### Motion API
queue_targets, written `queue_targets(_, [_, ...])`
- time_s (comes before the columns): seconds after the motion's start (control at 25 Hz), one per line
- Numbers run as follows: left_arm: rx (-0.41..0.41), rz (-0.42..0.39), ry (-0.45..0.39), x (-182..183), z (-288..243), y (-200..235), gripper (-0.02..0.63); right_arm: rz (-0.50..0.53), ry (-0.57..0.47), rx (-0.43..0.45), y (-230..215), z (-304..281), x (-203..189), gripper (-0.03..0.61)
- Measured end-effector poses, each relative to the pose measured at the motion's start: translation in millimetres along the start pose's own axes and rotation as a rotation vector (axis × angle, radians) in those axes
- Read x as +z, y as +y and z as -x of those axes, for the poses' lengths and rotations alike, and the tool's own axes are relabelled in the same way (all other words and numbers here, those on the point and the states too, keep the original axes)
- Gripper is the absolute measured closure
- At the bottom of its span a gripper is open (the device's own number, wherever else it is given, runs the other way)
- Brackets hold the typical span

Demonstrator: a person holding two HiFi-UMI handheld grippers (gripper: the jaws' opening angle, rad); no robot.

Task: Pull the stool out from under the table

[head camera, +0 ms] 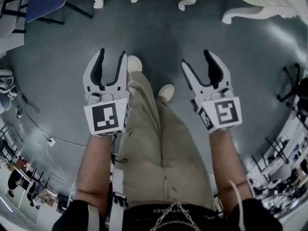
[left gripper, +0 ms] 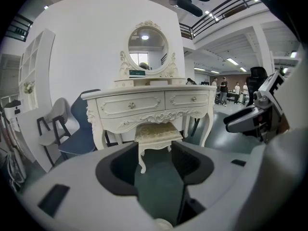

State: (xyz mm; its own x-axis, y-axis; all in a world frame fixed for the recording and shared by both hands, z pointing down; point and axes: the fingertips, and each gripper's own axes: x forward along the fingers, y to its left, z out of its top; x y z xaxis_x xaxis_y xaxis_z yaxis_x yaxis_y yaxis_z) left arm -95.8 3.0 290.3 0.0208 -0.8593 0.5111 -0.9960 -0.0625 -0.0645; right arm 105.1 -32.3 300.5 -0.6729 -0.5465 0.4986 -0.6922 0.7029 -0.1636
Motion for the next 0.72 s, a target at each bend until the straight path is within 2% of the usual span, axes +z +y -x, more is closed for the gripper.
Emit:
queue_targets(0.08, [-0.012,-0.021,-0.012,11.1,-11.6,2.6,0.400,0.006,-0.006,-0.006,-5.5,-8.8,8.8,0.302])
queue_targets(0.24, [-0.011,-0.010,-0.032,22.6,-24.8,10.1,0.400,-0.014,-0.006,-0.030,-12.5,-23.8,16.6,0.302])
queue_targets(0.52, [-0.022,-0.034,-0.001,28.7,-52.9,23.3,0.400,-0.054,-0.011,-0.049,-26.8,-52.1,27.6,0.302])
queue_targets(0.72, [-0.059,-0.028,0.033,21.6,-70.9,28.4,0.400,-0.076,-0.008,-0.063,-31.4,-72.0,33.0,0.302])
